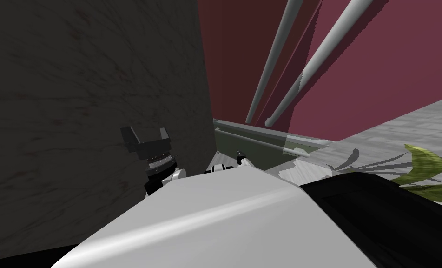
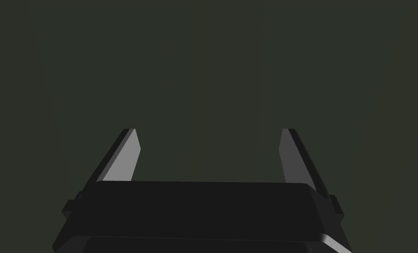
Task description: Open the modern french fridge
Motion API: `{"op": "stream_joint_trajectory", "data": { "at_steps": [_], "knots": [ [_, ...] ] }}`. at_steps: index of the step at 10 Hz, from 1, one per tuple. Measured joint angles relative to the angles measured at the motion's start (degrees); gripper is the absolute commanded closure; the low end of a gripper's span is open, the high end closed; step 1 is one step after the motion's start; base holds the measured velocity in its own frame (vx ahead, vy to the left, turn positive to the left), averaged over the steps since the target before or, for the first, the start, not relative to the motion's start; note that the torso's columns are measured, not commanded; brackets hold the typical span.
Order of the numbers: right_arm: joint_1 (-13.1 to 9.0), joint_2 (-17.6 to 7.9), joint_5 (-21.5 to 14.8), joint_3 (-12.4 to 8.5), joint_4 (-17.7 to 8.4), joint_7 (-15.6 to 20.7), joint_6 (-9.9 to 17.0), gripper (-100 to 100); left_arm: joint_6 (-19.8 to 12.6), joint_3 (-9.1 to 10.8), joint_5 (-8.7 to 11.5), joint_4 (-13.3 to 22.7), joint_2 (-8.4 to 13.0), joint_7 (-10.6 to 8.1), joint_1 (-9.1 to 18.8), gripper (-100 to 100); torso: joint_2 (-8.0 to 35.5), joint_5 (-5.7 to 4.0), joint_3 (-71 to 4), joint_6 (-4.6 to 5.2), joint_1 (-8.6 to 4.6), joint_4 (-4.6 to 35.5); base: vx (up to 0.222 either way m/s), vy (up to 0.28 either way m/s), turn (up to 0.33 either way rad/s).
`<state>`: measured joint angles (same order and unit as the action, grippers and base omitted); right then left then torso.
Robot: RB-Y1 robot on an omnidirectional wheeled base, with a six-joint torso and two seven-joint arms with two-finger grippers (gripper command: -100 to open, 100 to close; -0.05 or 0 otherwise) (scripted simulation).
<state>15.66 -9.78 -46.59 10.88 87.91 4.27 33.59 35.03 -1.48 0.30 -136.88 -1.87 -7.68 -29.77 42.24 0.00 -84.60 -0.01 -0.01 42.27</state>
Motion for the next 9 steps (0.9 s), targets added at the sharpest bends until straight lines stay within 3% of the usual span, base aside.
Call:
{"op": "stream_joint_trajectory", "data": {
  "at_steps": [3, 9],
  "knots": [
    [-0.2, 0.0, -1.4, 0.1, -0.7, 0.0, 0.7, -100, 0.0, 0.00, 0.0, 0.0, 0.0, 0.00, 0.0, 0, 0.1, -0.01, 0.1, 0.01, -0.05, 0.0, -0.003, -0.015, 0.018],
    [-2.6, -0.9, -9.5, 0.8, -5.3, 1.0, 6.8, -100, 0.0, 0.00, 0.0, 0.0, 0.0, 0.00, 0.0, 0, 0.1, 0.00, 0.0, 0.01, -0.02, 0.0, -0.011, -0.006, 0.027]
  ]
}}
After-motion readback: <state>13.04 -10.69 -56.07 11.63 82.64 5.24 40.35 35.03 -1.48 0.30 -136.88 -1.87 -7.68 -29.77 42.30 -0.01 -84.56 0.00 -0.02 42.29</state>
